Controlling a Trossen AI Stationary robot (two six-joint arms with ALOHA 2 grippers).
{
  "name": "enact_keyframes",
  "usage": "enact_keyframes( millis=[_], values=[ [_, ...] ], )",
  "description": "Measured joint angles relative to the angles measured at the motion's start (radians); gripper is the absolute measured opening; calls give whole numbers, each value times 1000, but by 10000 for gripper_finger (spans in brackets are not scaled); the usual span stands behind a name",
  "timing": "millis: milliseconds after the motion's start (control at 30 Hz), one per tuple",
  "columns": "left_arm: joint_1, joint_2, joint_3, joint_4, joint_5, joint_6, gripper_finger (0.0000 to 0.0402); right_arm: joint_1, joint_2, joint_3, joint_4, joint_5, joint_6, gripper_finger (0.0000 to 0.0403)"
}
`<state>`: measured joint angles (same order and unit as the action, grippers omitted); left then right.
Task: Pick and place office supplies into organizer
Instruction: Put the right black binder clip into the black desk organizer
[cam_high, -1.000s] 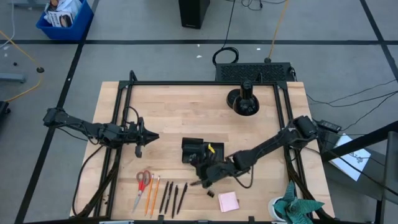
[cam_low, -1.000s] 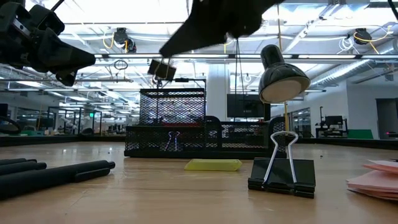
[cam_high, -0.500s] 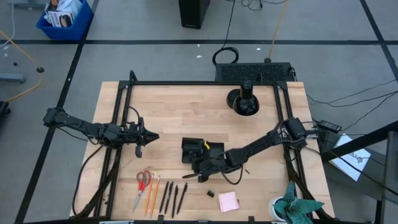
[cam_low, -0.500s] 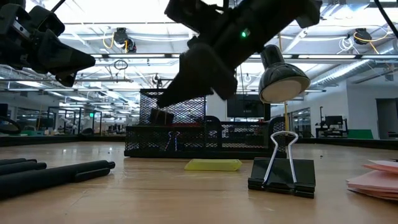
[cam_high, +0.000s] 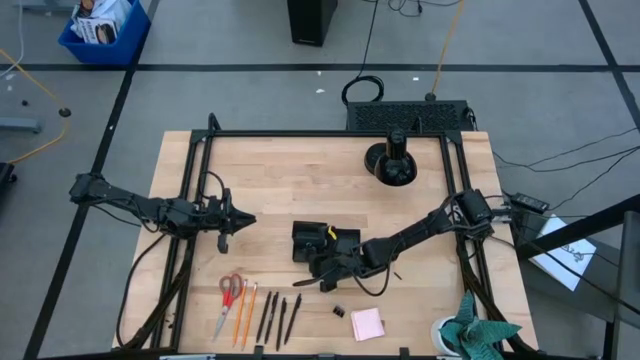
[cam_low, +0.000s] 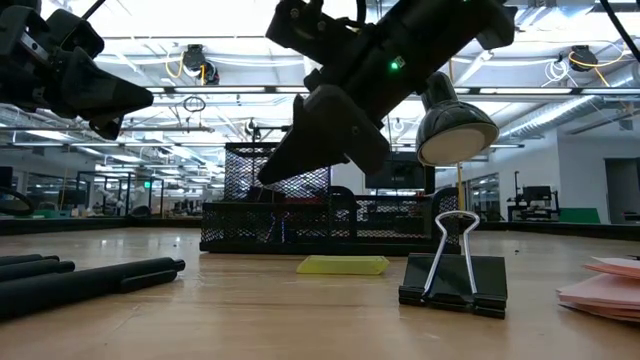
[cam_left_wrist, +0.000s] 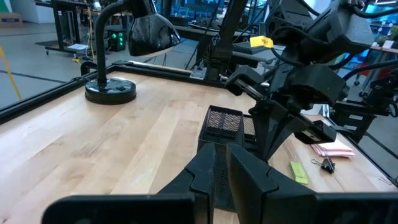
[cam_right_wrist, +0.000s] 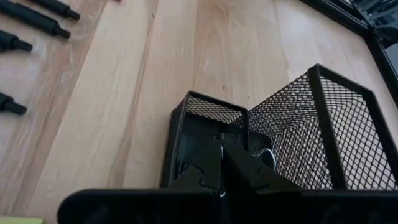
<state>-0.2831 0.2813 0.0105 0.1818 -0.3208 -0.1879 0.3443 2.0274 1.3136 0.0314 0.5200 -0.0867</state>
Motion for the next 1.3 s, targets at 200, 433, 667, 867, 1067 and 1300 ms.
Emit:
enact_keyframes(
  millis=[200,433,667,867,1067,1300],
  values=[
    [0,0,0,0,0,0,45,-4,0,-3,-9,-28,28,0],
    [0,0,0,-6,0,0,45,-16,-2,-33,0,-54,76,0],
    [0,0,0,-6,0,0,44,-16,-2,-39,2,-53,79,6],
    [0,0,0,-6,0,0,45,-16,-1,-42,2,-53,100,39],
    [0,0,0,-6,0,0,44,-16,-6,-39,6,-53,100,72],
    [0,0,0,-6,0,0,44,-16,-7,-22,8,-50,81,109]
  ],
)
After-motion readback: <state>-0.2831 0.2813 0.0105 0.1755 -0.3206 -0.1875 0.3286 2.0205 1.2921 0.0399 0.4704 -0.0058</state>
